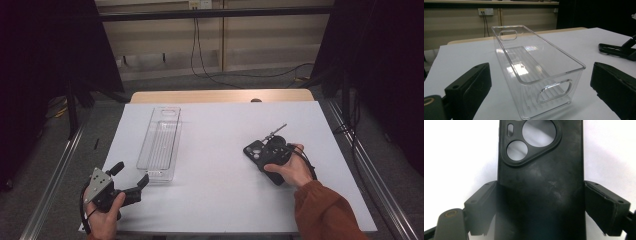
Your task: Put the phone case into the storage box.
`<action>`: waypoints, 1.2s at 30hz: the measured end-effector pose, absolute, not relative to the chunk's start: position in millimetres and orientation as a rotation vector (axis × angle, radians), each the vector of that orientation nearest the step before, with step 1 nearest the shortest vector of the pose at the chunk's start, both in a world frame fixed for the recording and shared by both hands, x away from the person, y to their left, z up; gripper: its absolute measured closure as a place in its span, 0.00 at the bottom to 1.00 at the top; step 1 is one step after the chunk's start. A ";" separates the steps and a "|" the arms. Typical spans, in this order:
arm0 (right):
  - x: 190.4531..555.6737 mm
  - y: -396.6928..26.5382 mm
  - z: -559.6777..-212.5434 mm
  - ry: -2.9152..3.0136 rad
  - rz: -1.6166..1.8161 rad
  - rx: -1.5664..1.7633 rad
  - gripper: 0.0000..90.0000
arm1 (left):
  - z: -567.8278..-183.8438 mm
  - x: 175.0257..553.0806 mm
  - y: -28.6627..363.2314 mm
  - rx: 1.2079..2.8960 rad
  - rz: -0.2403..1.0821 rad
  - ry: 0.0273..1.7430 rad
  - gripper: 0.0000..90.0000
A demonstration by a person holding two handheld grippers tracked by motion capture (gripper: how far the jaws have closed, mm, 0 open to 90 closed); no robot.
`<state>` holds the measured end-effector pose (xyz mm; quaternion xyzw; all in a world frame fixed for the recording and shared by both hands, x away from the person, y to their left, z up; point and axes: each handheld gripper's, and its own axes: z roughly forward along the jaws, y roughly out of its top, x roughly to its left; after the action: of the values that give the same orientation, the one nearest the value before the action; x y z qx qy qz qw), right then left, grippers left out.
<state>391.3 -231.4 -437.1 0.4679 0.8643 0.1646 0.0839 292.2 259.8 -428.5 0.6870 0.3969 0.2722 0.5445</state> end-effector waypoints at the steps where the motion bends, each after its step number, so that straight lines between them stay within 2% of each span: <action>1: 391.0 -231.3 -435.9 2.577 0.502 1.397 0.17 | -428.4 292.1 259.8 1.631 0.645 0.941 0.04; 36: 377.1 -247.2 -406.0 2.290 0.952 1.243 0.17 | -427.9 291.1 260.2 1.631 0.645 0.942 0.04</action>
<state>377.1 -247.2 -406.0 0.4406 0.8115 0.3374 0.1829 291.1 260.2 -427.9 0.6874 0.3969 0.2718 0.5441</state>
